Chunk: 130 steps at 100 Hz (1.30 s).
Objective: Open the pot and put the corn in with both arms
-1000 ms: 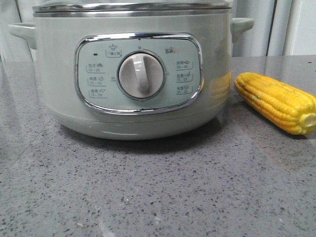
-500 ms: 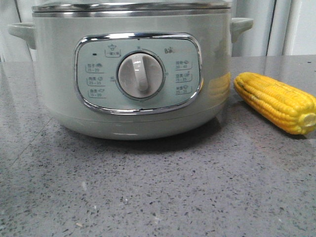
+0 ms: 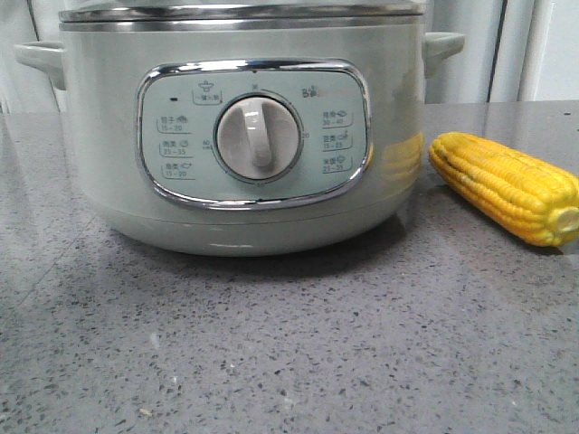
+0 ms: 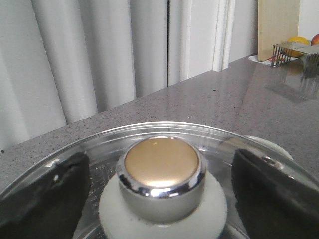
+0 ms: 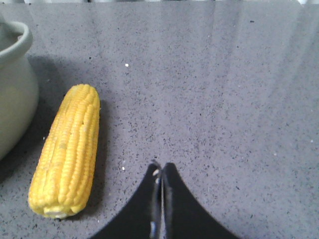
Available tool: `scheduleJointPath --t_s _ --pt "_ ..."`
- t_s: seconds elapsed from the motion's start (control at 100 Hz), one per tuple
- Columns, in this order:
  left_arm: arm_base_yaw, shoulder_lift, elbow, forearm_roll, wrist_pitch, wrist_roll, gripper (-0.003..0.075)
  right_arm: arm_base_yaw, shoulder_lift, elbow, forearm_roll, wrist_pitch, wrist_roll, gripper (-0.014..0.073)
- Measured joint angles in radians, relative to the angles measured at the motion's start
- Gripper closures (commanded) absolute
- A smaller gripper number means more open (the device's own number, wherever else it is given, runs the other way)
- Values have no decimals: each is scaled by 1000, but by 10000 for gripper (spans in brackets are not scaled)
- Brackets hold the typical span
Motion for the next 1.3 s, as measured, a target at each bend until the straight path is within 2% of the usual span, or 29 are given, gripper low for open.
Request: scheduleJointPath --t_s 0.12,0.23,0.34,0.43,0.52,0.69,0.75,0.81,1.09,1.3 --pt "0 47 -35 0 0 0 200 0 0 0 7 21 0 657" --pt "0 77 -62 0 0 0 235 0 3 0 26 43 0 657" --pt "0 97 -79 0 -5 0 304 4 8 0 28 64 0 657" --pt "0 99 -81 0 -8 0 405 21 33 -20 39 113 0 644" --pt "0 99 -81 0 -10 0 514 45 79 -65 64 171 0 573" --pt "0 99 -81 -4 -10 -8 692 83 206 -180 111 263 0 344" --pt "0 99 -81 -5 -10 -8 738 93 262 -221 118 282 0 292" --pt "0 99 -81 -6 -10 -8 741 98 322 -259 130 301 0 268" --pt "0 99 -81 -6 -11 -8 741 101 619 -389 200 377 0 270" --pt "0 99 -81 -6 -11 -8 741 133 751 -443 249 382 0 270"
